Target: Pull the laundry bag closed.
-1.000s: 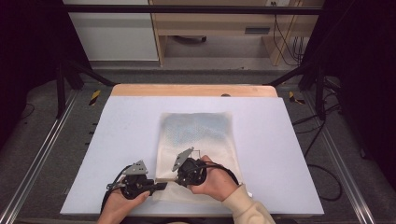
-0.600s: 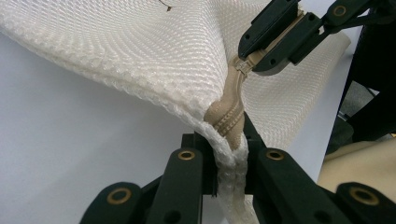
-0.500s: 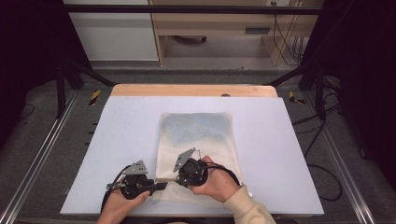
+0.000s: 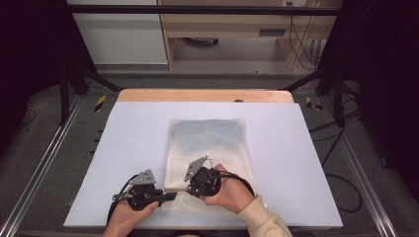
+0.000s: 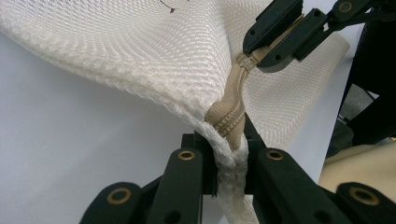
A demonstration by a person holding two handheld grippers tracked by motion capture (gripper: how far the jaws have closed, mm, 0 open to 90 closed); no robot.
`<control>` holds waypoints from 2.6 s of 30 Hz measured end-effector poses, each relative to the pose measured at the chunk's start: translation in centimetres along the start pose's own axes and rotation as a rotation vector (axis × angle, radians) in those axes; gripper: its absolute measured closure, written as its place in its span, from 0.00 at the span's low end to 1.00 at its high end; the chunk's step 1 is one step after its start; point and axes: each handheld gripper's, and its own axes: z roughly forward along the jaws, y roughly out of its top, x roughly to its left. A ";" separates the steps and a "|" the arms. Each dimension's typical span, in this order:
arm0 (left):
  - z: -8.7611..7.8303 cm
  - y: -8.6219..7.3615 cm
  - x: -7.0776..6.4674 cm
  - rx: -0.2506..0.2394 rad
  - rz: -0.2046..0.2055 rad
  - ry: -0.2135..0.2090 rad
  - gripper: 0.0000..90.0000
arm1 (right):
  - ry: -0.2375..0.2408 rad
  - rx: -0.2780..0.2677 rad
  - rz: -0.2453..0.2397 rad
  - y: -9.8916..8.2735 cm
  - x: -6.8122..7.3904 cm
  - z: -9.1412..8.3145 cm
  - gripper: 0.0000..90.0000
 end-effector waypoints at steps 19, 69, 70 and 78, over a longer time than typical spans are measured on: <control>-0.2 0.2 -0.1 -0.009 0.007 -0.001 0.92 | -0.008 -0.006 0.001 -0.1 -0.1 -0.3 0.91; -0.1 0.2 -0.2 -0.014 0.017 0.007 0.92 | -0.008 0.005 0.005 -0.4 -0.4 -0.4 0.91; -0.1 0.2 -0.2 -0.013 0.016 0.006 0.92 | -0.008 0.006 0.006 -0.4 -0.4 -0.4 0.91; -0.2 0.2 -0.2 -0.013 0.017 0.005 0.92 | -0.005 0.015 0.014 -0.5 -0.5 -0.3 0.91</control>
